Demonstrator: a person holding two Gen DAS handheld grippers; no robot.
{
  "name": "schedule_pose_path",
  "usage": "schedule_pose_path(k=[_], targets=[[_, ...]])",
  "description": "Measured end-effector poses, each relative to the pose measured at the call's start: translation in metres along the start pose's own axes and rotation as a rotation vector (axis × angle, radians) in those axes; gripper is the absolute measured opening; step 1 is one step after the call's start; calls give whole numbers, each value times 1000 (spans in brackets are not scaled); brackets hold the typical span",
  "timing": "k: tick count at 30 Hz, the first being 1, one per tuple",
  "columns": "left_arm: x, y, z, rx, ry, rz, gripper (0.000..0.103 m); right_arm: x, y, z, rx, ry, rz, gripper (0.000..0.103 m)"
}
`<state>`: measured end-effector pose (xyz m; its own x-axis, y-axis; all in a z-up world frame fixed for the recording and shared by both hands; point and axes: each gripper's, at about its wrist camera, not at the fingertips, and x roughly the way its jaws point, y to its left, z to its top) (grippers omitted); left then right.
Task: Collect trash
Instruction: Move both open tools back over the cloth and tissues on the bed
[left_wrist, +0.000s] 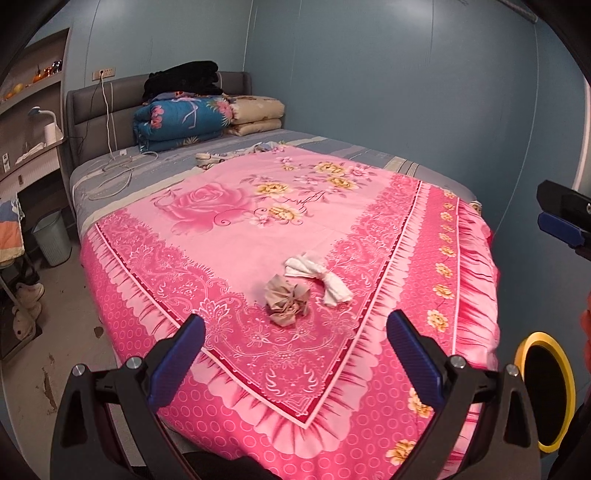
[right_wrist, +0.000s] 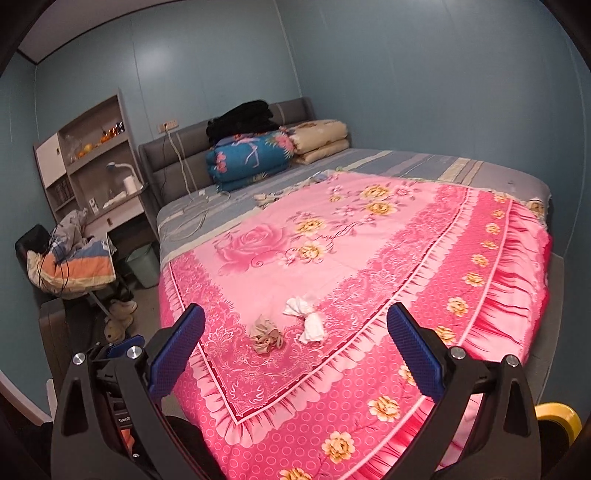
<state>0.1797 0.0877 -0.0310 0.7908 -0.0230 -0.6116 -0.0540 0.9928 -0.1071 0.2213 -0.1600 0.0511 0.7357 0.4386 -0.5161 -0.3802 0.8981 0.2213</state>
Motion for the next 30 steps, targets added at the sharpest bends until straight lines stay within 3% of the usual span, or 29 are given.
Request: schedule_pose_path(k=[14,30], targets=[[88,31,-5,-39,141,-2,95,124,8,6,-24,179,37,95],[194,45,-4,-88,318,-50,95,305,-15,-15,6,530,59,94]])
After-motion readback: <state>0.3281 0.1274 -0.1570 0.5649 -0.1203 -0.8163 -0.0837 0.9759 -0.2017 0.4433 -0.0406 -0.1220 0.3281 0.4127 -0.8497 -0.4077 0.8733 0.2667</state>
